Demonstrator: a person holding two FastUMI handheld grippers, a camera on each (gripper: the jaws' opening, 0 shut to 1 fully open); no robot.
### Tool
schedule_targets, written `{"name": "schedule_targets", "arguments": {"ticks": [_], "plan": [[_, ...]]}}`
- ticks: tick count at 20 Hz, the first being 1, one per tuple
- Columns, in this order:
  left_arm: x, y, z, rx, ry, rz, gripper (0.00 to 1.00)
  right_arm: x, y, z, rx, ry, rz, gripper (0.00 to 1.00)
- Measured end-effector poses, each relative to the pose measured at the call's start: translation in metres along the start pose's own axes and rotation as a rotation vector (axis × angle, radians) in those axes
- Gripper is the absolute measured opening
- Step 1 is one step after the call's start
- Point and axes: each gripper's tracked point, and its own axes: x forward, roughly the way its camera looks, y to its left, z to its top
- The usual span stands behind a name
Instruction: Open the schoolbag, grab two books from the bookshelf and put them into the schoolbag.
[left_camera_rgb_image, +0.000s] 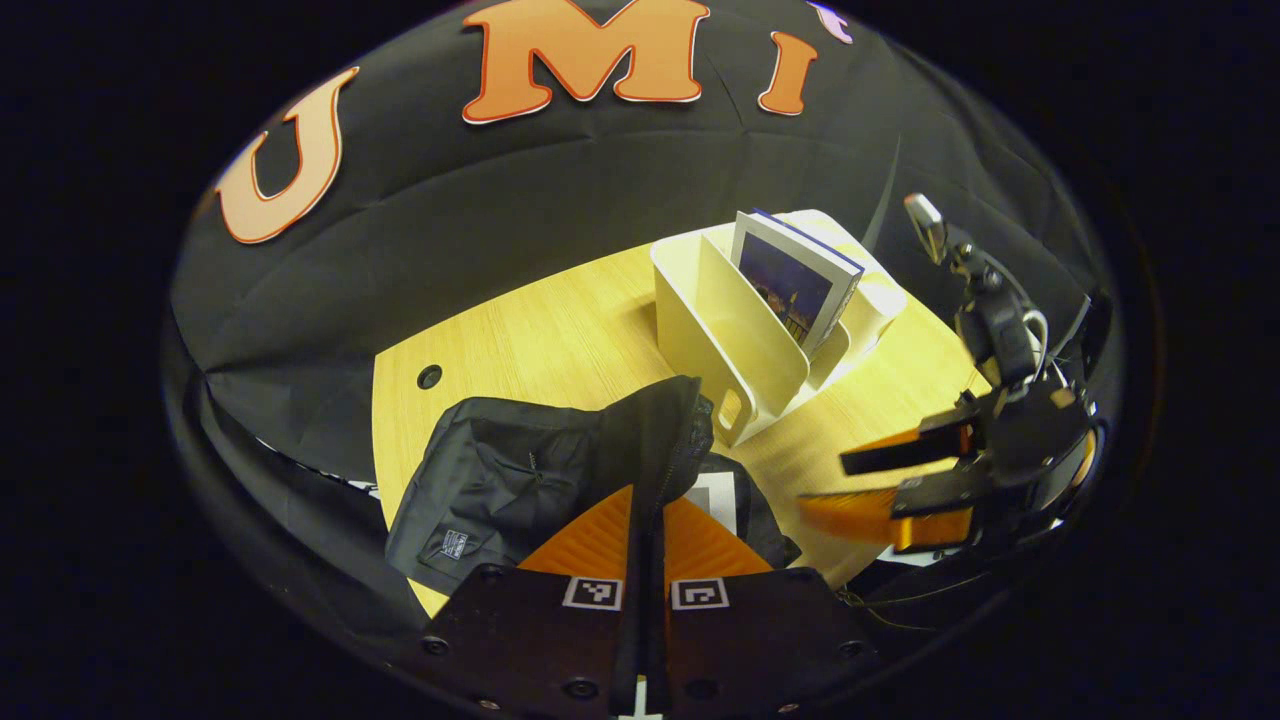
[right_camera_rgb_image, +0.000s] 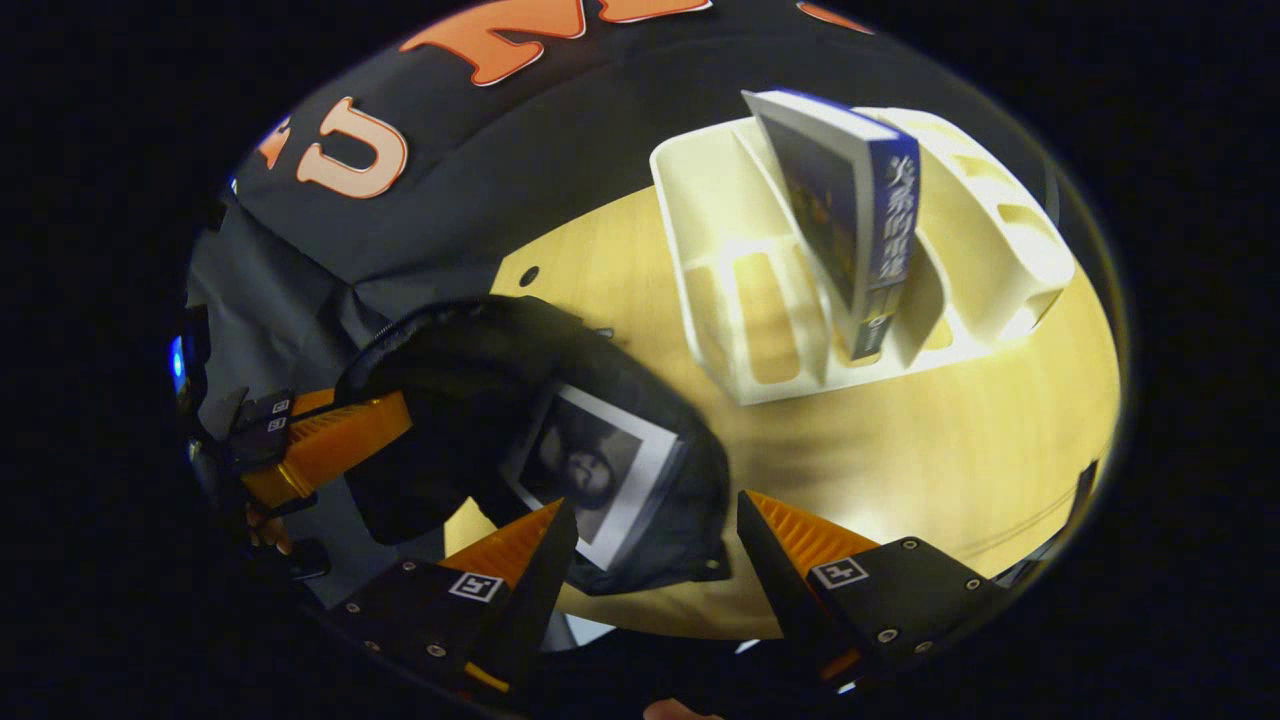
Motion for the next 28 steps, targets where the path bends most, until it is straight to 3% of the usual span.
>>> {"name": "schedule_targets", "arguments": {"ticks": [7, 10, 12, 15, 22, 26, 28], "plan": [[0.001, -0.004, -0.002, -0.014, 0.007, 0.037, 0.04, -0.079, -0.044, 0.076, -0.167, -0.037, -0.115, 0.96], [0.001, -0.003, -0.004, -0.04, 0.003, 0.049, 0.04, -0.09, -0.064, 0.096, -0.181, 0.007, -0.153, 0.96], [0.002, -0.005, -0.006, -0.066, 0.004, 0.054, 0.04, -0.093, -0.08, 0.118, -0.241, 0.005, -0.203, 0.96], [0.004, -0.004, -0.008, -0.103, 0.009, 0.061, 0.04, -0.095, -0.081, 0.159, -0.278, -0.028, -0.219, 0.96], [0.014, -0.004, -0.008, -0.13, 0.034, 0.068, 0.04, -0.06, -0.099, 0.215, -0.292, 0.016, -0.254, 0.96], [0.013, -0.004, -0.011, -0.141, 0.048, 0.073, 0.04, -0.024, -0.11, 0.223, -0.274, 0.084, -0.273, 0.96], [0.018, -0.001, -0.01, -0.147, 0.056, 0.076, 0.04, -0.003, -0.115, 0.224, -0.266, 0.12, -0.287, 0.9]]}}
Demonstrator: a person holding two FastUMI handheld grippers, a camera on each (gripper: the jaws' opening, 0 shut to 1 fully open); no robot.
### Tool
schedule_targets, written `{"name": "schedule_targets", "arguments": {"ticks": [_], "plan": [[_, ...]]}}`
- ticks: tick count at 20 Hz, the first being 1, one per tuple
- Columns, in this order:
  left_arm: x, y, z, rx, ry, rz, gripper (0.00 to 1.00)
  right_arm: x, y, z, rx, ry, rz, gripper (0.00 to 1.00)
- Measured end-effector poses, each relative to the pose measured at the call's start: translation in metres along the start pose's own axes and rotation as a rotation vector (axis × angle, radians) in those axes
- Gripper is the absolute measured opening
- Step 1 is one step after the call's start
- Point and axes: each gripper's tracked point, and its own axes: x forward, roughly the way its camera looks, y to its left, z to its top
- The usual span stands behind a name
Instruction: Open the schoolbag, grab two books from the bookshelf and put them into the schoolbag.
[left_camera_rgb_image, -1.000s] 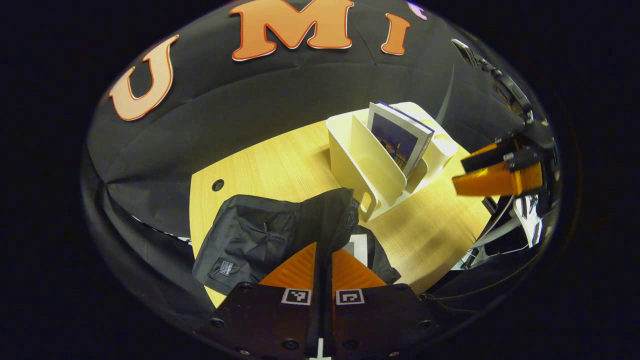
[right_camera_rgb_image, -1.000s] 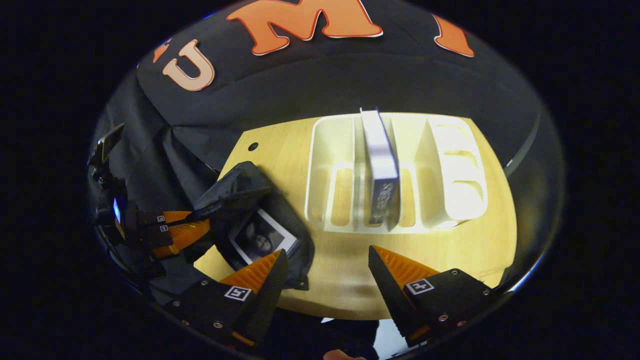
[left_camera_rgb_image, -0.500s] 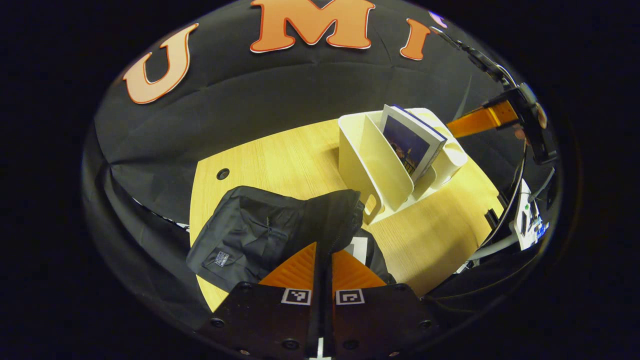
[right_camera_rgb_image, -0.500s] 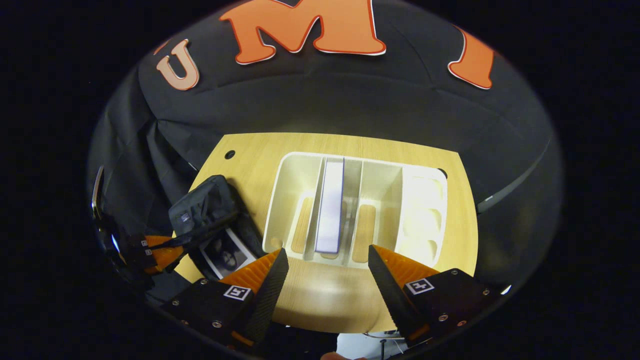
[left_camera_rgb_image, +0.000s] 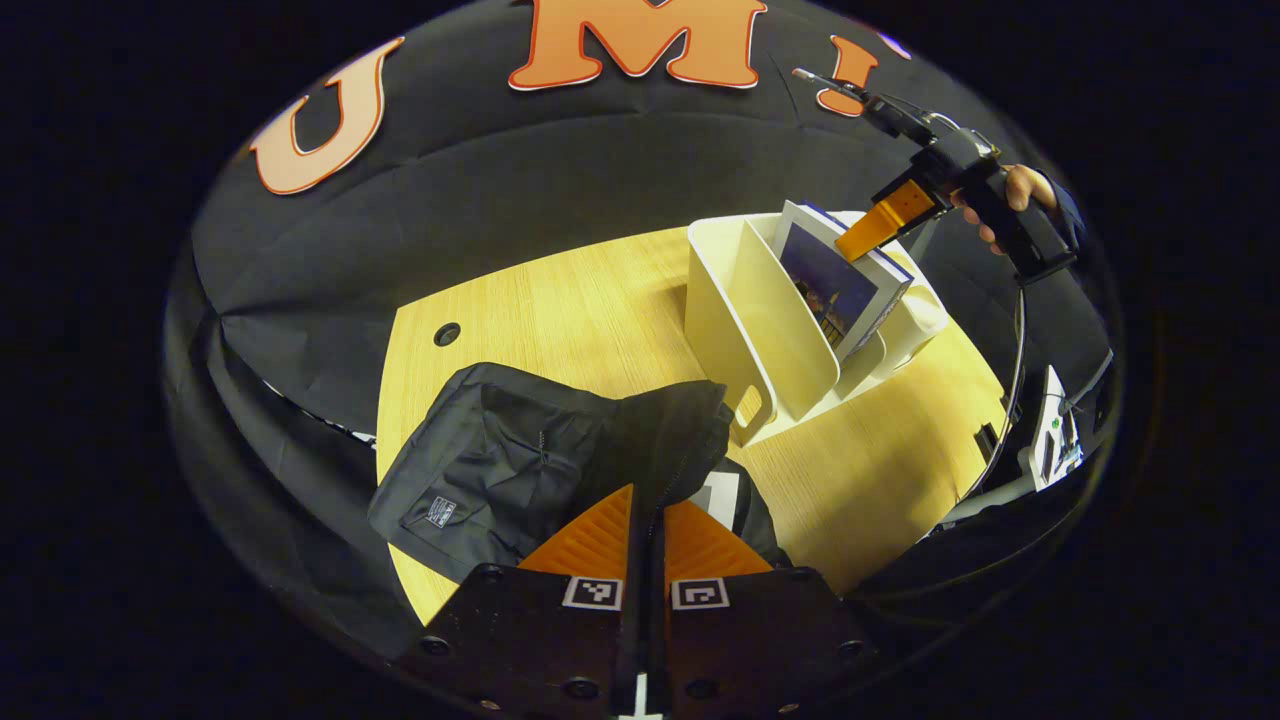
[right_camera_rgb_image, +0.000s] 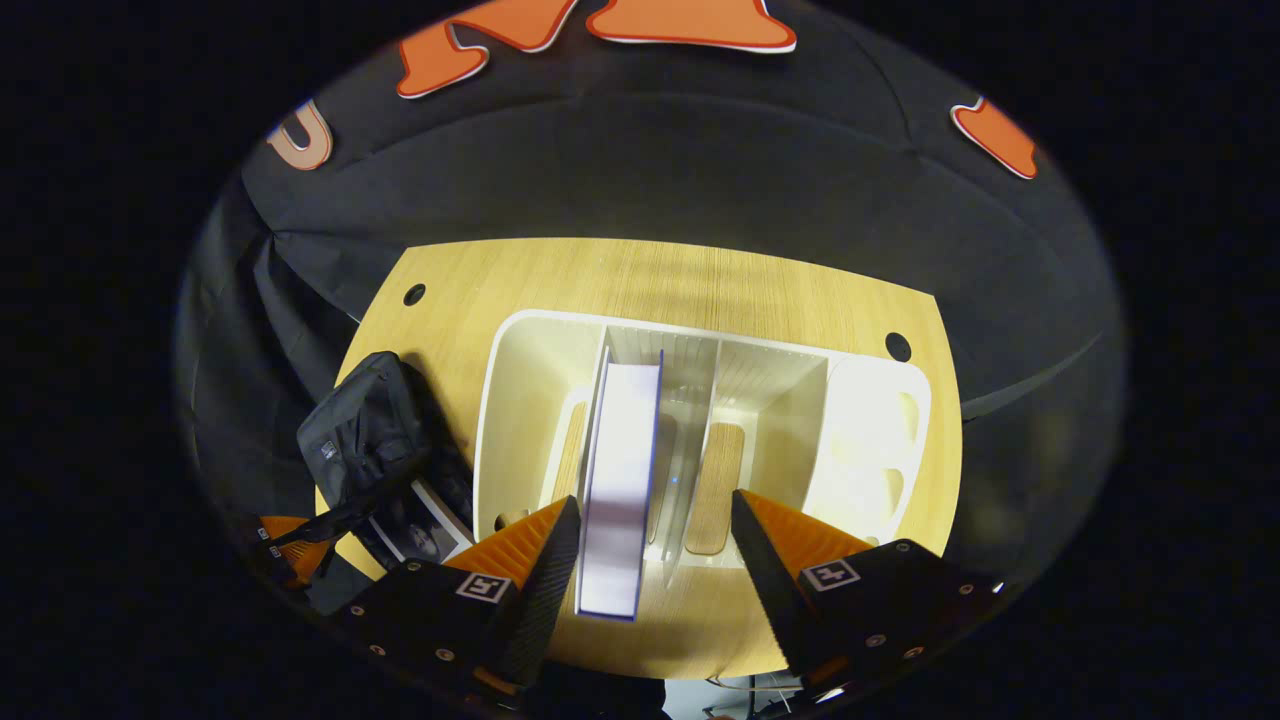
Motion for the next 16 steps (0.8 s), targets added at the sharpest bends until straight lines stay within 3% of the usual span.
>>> {"name": "schedule_targets", "arguments": {"ticks": [3, 5, 6, 7, 10, 16], "plan": [[0.002, 0.0, -0.001, -0.007, 0.006, 0.001, 0.04, 0.018, 0.009, -0.001, 0.016, 0.034, 0.003, 0.67], [0.002, 0.0, -0.001, -0.007, 0.007, 0.001, 0.04, 0.022, 0.01, -0.003, 0.019, 0.051, -0.009, 0.59], [0.001, 0.0, -0.001, -0.004, 0.006, 0.001, 0.04, 0.022, 0.012, -0.004, 0.028, 0.063, -0.005, 0.46], [0.001, 0.001, 0.0, -0.004, 0.005, 0.001, 0.04, 0.022, 0.009, -0.006, 0.043, 0.076, -0.014, 0.4], [0.002, 0.0, 0.001, -0.001, 0.002, -0.006, 0.04, 0.013, 0.006, -0.008, 0.099, 0.096, -0.008, 0.35], [0.001, -0.001, -0.001, 0.017, -0.008, -0.027, 0.04, -0.038, -0.005, -0.003, 0.175, 0.008, 0.03, 0.33]]}}
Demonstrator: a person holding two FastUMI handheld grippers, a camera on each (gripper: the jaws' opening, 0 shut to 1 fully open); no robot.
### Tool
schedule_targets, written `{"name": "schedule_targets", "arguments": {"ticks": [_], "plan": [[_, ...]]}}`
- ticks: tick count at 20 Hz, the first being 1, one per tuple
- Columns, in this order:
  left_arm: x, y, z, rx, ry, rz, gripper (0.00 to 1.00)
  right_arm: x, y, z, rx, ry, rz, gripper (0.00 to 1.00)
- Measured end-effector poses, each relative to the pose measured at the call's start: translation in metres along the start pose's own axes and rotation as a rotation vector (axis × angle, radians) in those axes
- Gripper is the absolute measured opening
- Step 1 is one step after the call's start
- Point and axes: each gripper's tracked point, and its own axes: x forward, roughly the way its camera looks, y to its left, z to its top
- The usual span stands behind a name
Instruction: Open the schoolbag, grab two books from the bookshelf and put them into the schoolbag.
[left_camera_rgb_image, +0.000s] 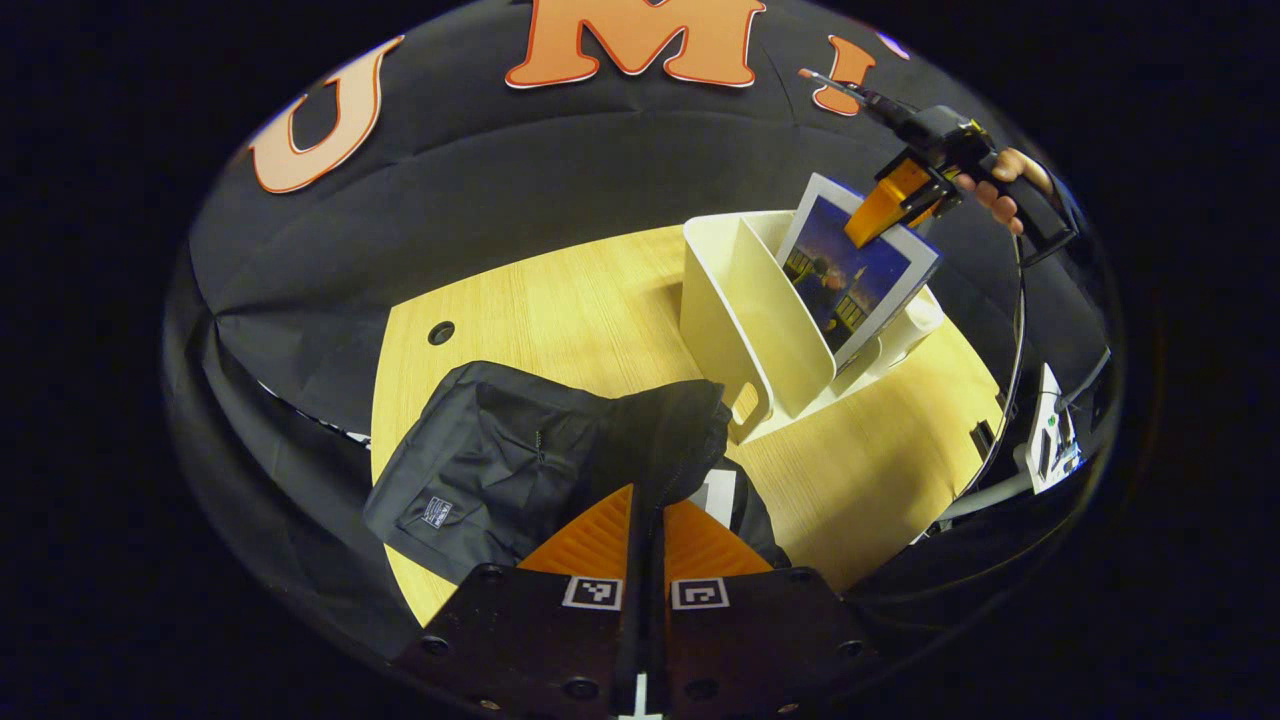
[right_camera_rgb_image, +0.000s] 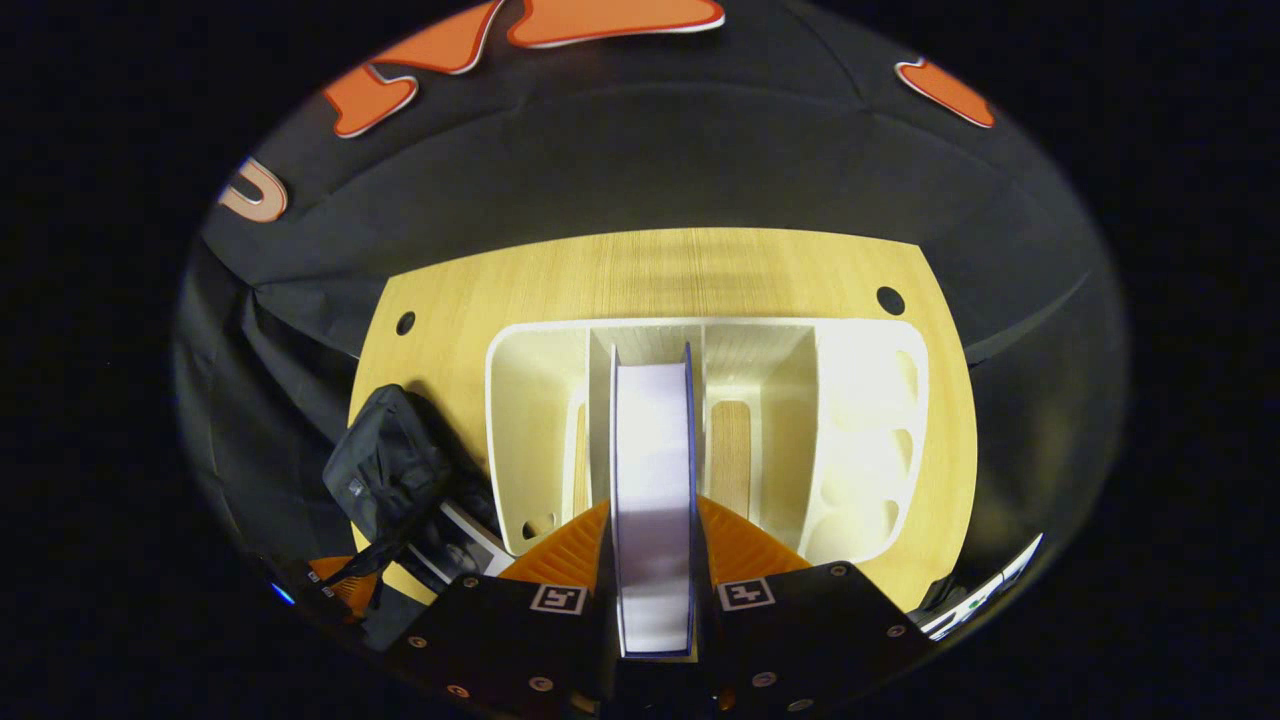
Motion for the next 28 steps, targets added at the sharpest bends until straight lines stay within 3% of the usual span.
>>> {"name": "schedule_targets", "arguments": {"ticks": [8, 11, 15, 22, 28], "plan": [[0.0, 0.0, -0.001, 0.031, -0.013, -0.02, 0.04, -0.07, -0.011, -0.027, 0.067, -0.124, 0.048, 0.33], [0.001, -0.001, -0.004, 0.039, -0.014, -0.033, 0.04, -0.077, -0.012, -0.051, 0.106, -0.129, 0.054, 0.33], [0.001, -0.002, -0.005, 0.049, -0.016, -0.045, 0.04, -0.083, -0.002, -0.086, 0.191, -0.132, 0.144, 0.33], [0.0, -0.003, -0.009, 0.089, -0.018, -0.082, 0.04, -0.095, -0.003, -0.146, 0.325, -0.172, 0.169, 0.31], [0.0, -0.003, -0.011, 0.112, -0.015, -0.099, 0.04, -0.074, 0.016, -0.208, 0.429, -0.136, 0.225, 0.3]]}}
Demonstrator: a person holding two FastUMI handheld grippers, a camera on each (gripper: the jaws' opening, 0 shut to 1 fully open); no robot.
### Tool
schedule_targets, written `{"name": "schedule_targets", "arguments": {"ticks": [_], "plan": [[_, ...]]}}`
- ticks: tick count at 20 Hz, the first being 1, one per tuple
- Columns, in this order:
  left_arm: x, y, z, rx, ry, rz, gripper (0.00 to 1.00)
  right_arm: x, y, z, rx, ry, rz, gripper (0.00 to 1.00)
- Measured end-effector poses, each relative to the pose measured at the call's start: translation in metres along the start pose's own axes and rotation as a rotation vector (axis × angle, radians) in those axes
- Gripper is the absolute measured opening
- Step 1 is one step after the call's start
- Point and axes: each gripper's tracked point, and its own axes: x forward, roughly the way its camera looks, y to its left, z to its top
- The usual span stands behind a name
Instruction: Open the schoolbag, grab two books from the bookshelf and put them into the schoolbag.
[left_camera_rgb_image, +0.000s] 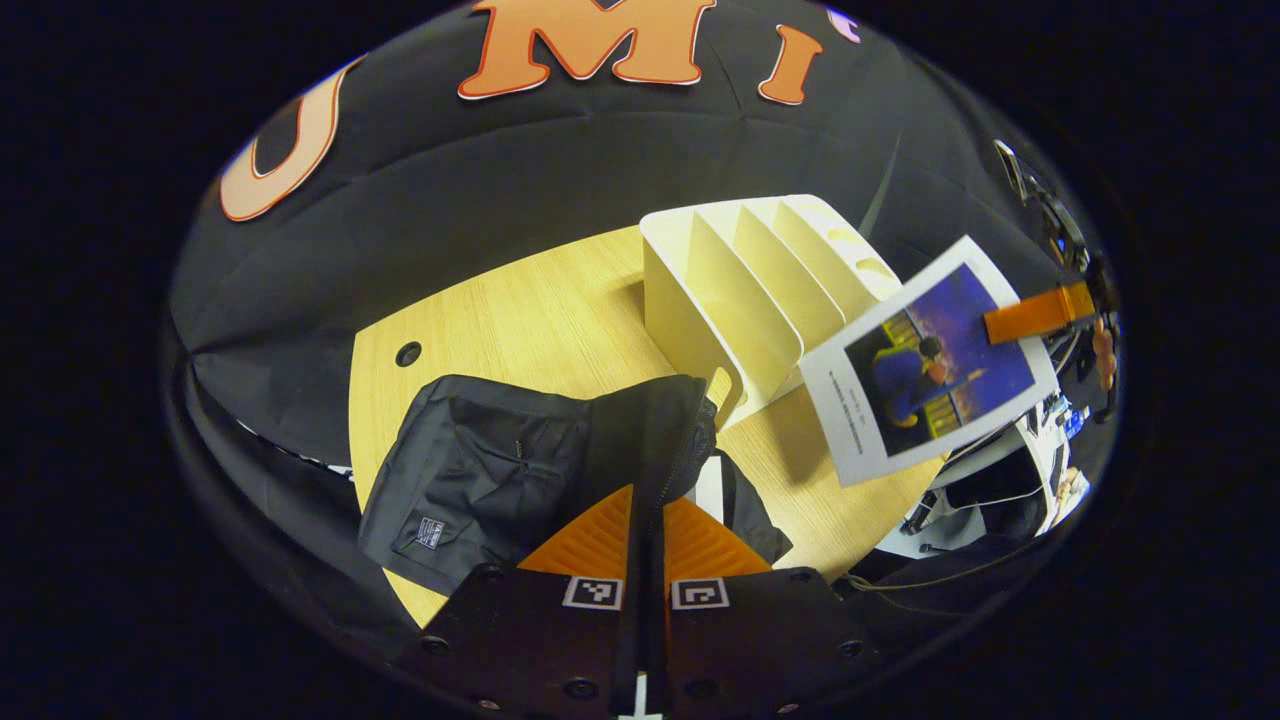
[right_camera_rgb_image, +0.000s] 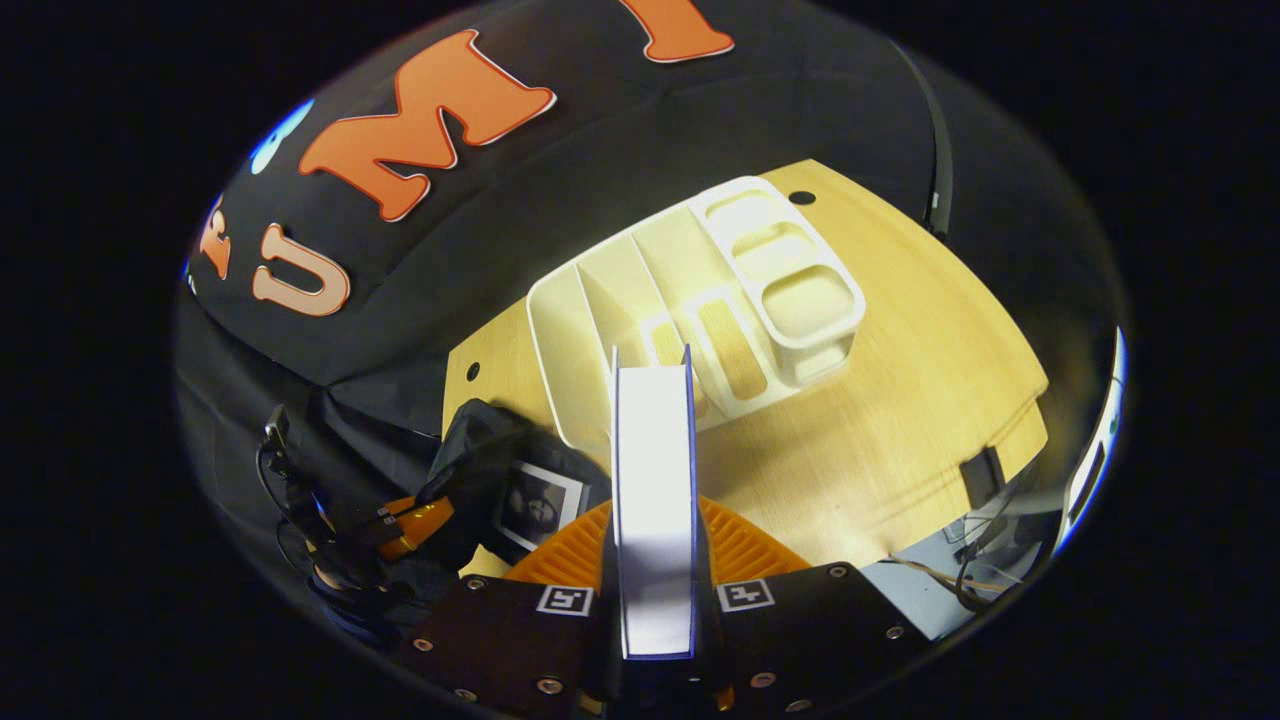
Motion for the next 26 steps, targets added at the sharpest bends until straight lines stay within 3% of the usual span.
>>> {"name": "schedule_targets", "arguments": {"ticks": [2, 6, 13, 18, 26], "plan": [[0.001, 0.0, 0.0, 0.013, 0.002, -0.004, 0.04, 0.002, 0.003, -0.017, 0.075, 0.011, 0.053, 0.3], [0.002, -0.001, 0.002, 0.026, 0.007, -0.008, 0.04, 0.019, 0.017, -0.05, 0.112, 0.042, 0.119, 0.3], [-0.001, -0.001, 0.003, 0.04, 0.006, 0.001, 0.04, 0.04, 0.07, -0.068, 0.157, 0.041, 0.351, 0.3], [0.001, -0.001, 0.004, 0.019, 0.0, 0.0, 0.04, 0.087, 0.087, -0.087, 0.203, 0.07, 0.387, 0.3], [-0.002, -0.004, 0.006, -0.019, -0.02, 0.0, 0.04, 0.148, 0.125, -0.094, 0.28, 0.03, 0.517, 0.3]]}}
